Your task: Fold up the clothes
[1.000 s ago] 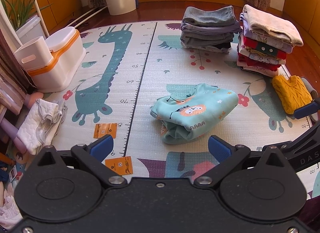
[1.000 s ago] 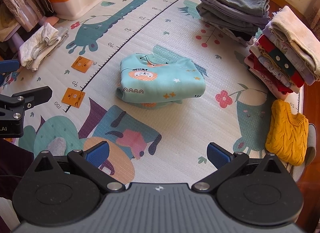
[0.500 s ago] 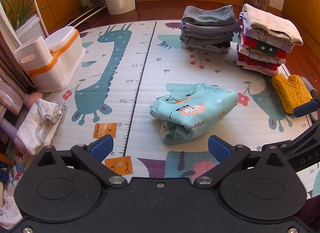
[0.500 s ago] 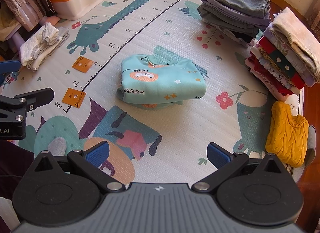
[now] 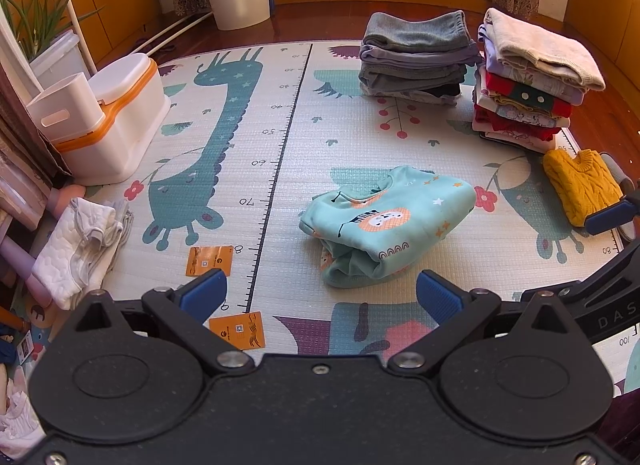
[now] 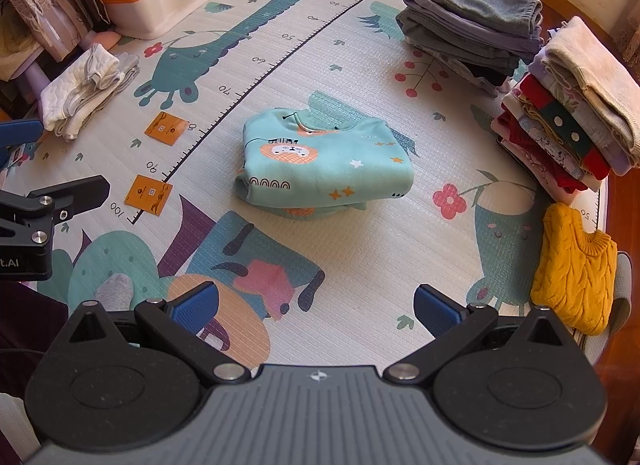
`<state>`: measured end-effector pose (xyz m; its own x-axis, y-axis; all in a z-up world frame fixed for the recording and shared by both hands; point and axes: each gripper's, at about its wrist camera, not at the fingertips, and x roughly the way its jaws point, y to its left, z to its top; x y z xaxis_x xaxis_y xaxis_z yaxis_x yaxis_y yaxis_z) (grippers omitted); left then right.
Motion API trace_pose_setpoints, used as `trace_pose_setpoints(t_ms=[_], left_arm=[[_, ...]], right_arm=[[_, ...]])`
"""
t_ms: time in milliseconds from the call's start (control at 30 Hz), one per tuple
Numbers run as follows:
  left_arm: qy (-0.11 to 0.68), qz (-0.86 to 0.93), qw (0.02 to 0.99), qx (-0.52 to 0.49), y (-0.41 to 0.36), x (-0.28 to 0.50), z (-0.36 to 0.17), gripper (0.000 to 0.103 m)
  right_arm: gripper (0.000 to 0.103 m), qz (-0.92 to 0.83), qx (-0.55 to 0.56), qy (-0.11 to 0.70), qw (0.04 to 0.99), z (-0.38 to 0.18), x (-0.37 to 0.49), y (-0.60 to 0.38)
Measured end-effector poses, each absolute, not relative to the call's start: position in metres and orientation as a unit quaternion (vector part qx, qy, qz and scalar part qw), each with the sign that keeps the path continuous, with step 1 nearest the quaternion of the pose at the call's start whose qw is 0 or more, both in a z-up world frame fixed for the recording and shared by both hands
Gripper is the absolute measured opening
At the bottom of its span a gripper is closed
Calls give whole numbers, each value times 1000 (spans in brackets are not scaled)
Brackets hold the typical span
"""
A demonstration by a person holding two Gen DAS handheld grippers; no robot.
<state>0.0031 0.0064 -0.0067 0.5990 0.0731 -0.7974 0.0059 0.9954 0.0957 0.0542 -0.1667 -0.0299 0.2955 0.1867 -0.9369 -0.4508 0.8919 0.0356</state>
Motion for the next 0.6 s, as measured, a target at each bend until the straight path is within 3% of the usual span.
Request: trace_pose_setpoints(t_ms=[600], left_arm=[[448, 19, 893, 45, 6, 5, -7, 102]], right_arm=[[103, 201, -120, 559, 795, -30, 55, -166]])
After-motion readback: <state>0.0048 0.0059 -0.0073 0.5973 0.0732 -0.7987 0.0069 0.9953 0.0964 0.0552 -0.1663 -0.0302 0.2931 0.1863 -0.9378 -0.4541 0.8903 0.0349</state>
